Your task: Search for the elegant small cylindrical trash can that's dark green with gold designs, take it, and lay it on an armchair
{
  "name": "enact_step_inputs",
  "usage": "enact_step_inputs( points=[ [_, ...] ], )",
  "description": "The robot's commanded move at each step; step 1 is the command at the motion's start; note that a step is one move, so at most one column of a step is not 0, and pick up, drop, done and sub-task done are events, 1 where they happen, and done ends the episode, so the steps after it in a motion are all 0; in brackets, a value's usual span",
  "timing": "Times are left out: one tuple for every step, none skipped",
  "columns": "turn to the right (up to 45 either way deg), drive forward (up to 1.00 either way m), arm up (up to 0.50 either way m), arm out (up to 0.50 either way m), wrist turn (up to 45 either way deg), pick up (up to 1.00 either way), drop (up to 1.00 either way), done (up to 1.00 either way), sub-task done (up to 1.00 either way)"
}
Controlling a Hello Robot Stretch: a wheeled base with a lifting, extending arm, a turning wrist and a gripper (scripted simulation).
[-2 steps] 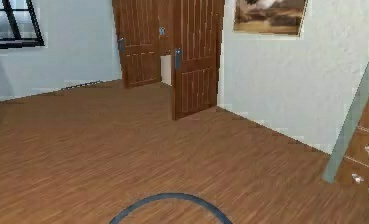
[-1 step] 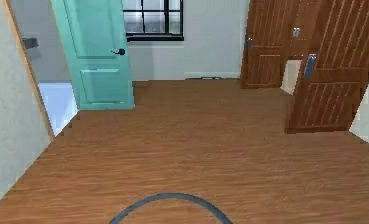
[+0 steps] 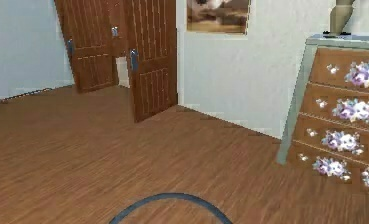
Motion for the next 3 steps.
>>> enact_step_inputs(
  points=[
    [45.0, 0.00, 0.00, 0.00, 0.0, 0.00, 0.00, 0.00, 0.00],
    [45.0, 0.00, 0.00, 0.00, 0.0, 0.00, 0.00, 0.00, 0.00],
    [33.0, 0.00, 0.00, 0.00, 0.0, 0.00, 0.00, 0.00, 0.00]
  ],
)
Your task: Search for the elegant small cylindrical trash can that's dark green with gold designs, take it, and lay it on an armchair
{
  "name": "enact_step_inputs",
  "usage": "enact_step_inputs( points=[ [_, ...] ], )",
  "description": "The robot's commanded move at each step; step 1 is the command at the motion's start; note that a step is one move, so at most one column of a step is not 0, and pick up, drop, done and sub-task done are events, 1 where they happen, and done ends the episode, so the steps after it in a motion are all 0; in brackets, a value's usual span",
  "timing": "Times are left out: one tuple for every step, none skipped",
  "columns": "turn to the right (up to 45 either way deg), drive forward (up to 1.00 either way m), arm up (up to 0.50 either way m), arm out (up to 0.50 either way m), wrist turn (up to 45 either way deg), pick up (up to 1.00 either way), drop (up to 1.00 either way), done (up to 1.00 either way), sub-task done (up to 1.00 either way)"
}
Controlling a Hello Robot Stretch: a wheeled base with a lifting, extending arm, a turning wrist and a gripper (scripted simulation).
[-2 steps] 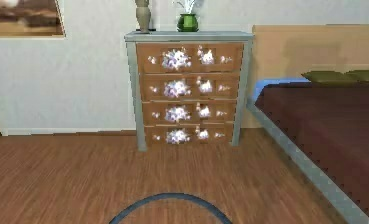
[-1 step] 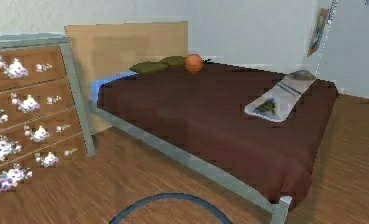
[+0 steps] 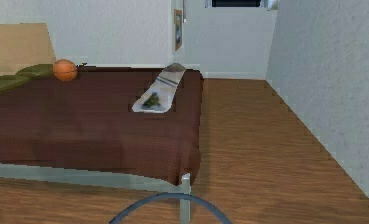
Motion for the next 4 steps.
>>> enact_step_inputs(
  points=[
    [0.0, 0.00, 0.00, 0.48, 0.0, 0.00, 0.00, 0.00, 0.00],
    [0.0, 0.00, 0.00, 0.00, 45.0, 0.00, 0.00, 0.00, 0.00],
    [0.0, 0.00, 0.00, 0.00, 45.0, 0.00, 0.00, 0.00, 0.00],
    [0.0, 0.00, 0.00, 0.00, 39.0, 0.00, 0.00, 0.00, 0.00]
  ],
)
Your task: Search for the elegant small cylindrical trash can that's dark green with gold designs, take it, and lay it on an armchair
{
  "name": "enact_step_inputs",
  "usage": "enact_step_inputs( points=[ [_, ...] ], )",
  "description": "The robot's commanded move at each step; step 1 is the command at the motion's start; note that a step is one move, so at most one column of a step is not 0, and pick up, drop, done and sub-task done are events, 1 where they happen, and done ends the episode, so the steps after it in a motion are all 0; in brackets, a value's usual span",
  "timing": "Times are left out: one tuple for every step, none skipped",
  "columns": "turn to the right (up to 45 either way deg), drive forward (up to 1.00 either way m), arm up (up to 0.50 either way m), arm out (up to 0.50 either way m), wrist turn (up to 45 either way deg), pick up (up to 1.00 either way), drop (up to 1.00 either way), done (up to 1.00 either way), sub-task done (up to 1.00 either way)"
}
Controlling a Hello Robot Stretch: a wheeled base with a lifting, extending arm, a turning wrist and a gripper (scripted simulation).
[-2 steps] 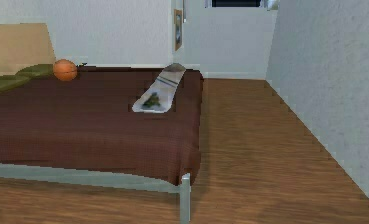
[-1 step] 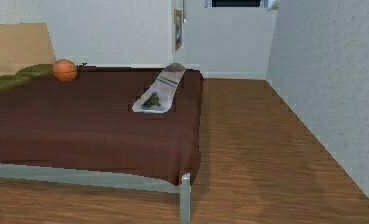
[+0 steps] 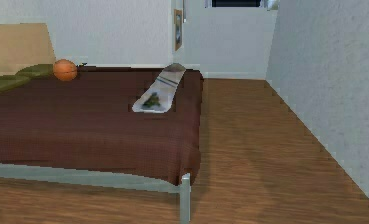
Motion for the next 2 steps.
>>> enact_step_inputs(
  points=[
    [0.0, 0.00, -0.46, 0.00, 0.0, 0.00, 0.00, 0.00, 0.00],
    [0.0, 0.00, -0.50, 0.00, 0.0, 0.00, 0.00, 0.00, 0.00]
  ],
)
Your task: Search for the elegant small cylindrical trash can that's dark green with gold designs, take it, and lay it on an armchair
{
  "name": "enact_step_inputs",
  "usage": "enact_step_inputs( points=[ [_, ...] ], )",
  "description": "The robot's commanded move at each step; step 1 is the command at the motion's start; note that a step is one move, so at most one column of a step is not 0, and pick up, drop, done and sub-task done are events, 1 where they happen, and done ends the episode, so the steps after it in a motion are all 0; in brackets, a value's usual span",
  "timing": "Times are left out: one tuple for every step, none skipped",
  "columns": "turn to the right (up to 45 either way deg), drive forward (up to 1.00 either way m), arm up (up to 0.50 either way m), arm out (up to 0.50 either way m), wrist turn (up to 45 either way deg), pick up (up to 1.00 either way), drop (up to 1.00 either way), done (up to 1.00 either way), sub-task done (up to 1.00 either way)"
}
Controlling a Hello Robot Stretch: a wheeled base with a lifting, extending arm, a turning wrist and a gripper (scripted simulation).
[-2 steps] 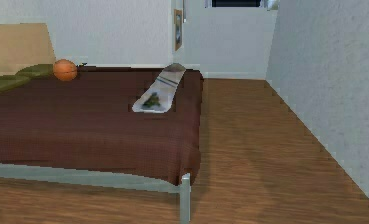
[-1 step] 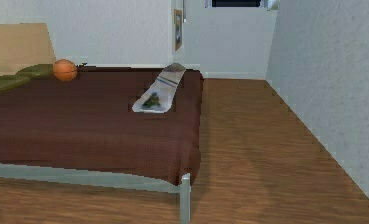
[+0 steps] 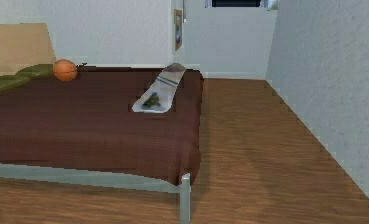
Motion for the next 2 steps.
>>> enact_step_inputs(
  points=[
    [0.0, 0.00, 0.00, 0.00, 0.0, 0.00, 1.00, 0.00, 0.00],
    [0.0, 0.00, 0.00, -0.10, 0.0, 0.00, 0.00, 0.00, 0.00]
  ],
)
